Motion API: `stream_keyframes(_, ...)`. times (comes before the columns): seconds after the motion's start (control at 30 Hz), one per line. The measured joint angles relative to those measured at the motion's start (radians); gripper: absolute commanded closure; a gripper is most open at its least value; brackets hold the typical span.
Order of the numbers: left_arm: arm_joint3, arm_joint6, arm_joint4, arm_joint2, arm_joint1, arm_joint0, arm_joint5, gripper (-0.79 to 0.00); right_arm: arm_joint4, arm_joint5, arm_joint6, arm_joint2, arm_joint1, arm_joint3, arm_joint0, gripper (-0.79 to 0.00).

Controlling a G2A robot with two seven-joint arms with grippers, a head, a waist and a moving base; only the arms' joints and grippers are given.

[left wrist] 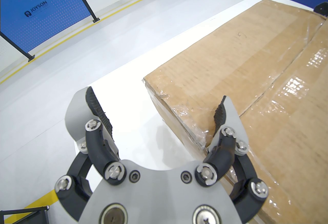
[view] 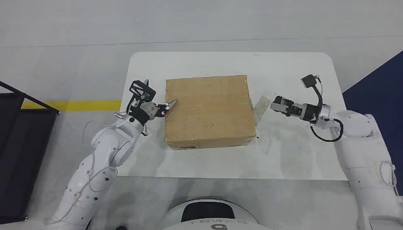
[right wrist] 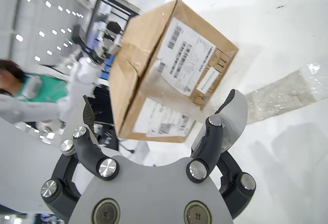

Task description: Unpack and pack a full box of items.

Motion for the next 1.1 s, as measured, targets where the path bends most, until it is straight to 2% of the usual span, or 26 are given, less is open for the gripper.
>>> stream_keyframes(0.2,0.000,0.000,0.000,0.000,0.000,0.000,0.000,-0.785,-0.266,-0.133,-0.224,0.058,0.008,-0.109,-0.120,-0.785)
stream_keyframes(0.37,0.000,0.000,0.000,0.000,0.000,0.000,0.000,-0.785,-0.580,-0.066,-0.484,0.069,-0.003,-0.214,-0.214,-0.785)
stream_keyframes(0.47,0.000,0.000,0.000,0.000,0.000,0.000,0.000,-0.785,-0.709,-0.012,-0.590,0.045,-0.010,-0.240,-0.247,-0.785)
stream_keyframes(0.57,0.000,0.000,0.000,0.000,0.000,0.000,0.000,-0.785,-0.792,0.034,-0.644,0.005,-0.016,-0.235,-0.244,-0.785)
stream_keyframes(0.67,0.000,0.000,0.000,0.000,0.000,0.000,0.000,-0.785,-0.832,0.060,-0.669,-0.035,-0.021,-0.217,-0.226,-0.785)
stream_keyframes(0.9,0.000,0.000,0.000,0.000,0.000,0.000,0.000,-0.785,-0.816,0.076,-0.672,-0.101,-0.031,-0.190,-0.180,-0.785)
stream_keyframes(1.1,0.000,0.000,0.000,0.000,0.000,0.000,0.000,-0.785,-0.644,0.150,-0.718,-0.125,-0.047,-0.134,-0.112,-0.785)
